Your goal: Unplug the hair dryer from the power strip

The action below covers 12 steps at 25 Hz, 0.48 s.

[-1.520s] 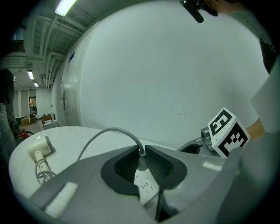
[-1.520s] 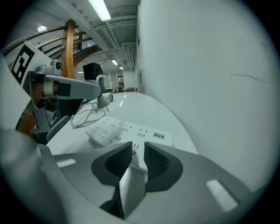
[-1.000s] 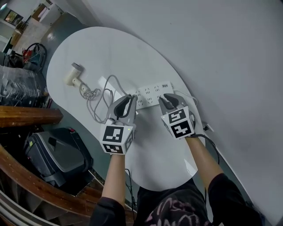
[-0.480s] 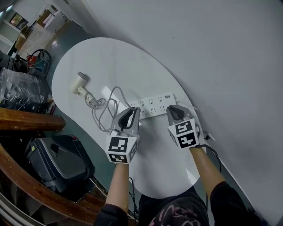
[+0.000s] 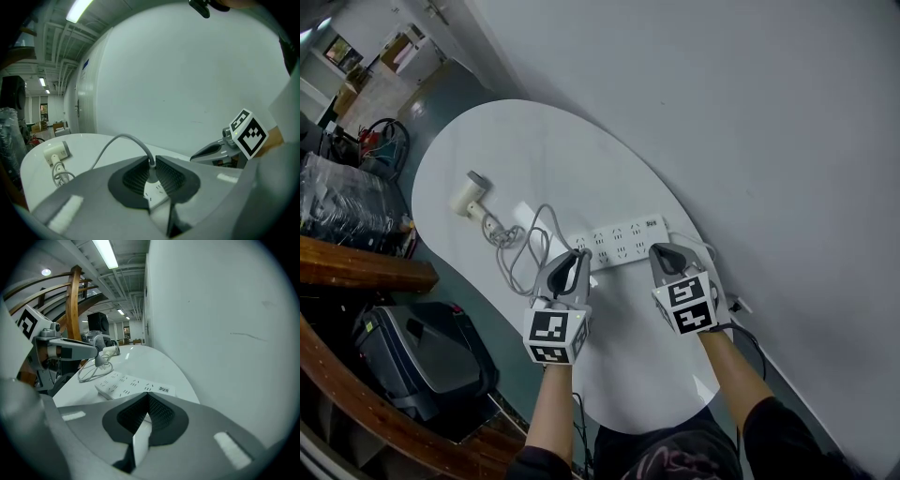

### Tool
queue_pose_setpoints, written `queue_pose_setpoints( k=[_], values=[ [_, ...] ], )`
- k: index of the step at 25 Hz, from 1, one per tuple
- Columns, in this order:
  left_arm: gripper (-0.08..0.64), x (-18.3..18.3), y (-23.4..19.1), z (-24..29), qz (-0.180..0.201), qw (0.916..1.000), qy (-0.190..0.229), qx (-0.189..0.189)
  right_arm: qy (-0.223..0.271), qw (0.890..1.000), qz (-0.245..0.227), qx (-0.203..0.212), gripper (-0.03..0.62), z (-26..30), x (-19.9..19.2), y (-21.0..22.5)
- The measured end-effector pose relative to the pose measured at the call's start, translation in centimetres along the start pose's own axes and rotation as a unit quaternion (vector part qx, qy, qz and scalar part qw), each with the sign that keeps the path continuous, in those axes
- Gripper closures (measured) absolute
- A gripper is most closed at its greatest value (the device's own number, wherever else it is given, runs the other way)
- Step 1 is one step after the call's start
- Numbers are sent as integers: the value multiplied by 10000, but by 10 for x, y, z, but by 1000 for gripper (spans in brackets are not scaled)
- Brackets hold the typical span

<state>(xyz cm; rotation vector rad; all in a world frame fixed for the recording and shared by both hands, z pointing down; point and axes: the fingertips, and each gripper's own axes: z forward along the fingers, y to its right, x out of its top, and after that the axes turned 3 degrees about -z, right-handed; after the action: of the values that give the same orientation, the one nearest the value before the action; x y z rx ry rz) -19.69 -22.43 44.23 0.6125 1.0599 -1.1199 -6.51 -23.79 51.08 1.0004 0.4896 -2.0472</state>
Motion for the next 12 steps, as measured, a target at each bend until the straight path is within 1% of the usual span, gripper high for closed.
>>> queue_pose_setpoints(
  k=[7,12],
  values=[
    [512,3,0,-9,-57,9999,129,98,197,9998,-41,28,572,-10,12,-5],
    [512,4,-2,-17,-152,9994,162,247,364,9993,-48,67,572,-16,20,-10]
  ],
)
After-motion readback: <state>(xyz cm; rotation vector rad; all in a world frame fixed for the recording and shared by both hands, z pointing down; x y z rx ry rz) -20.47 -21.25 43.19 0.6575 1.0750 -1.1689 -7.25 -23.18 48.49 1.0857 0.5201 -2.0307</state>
